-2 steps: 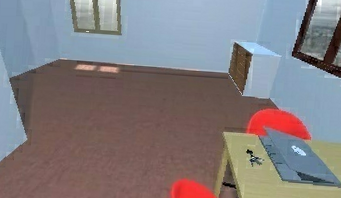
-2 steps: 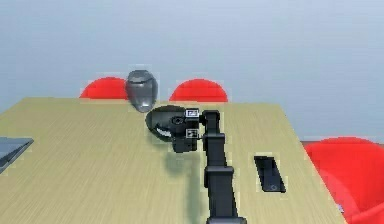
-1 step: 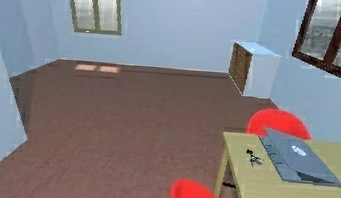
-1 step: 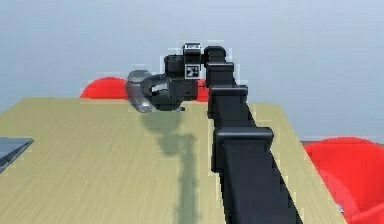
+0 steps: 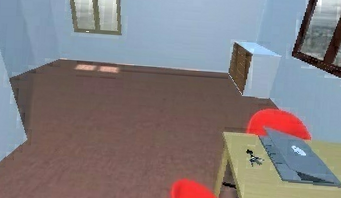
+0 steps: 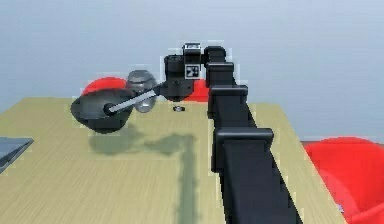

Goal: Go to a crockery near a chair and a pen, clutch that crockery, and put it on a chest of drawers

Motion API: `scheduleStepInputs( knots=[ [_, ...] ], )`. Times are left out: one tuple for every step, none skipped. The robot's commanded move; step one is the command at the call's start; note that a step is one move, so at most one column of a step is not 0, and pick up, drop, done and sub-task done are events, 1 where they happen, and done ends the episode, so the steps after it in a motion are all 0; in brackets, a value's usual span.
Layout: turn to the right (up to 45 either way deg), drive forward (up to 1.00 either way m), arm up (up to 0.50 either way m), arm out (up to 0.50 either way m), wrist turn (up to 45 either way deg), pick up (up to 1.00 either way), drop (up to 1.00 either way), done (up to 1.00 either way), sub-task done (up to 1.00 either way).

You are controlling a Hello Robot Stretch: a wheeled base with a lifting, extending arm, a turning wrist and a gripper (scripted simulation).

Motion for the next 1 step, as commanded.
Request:
scheduleStepInputs(
  knots=[
    [0.0,0.0,0.0,0.0,-45.0,0.0,0.0,0.0,0.0]
  ],
)
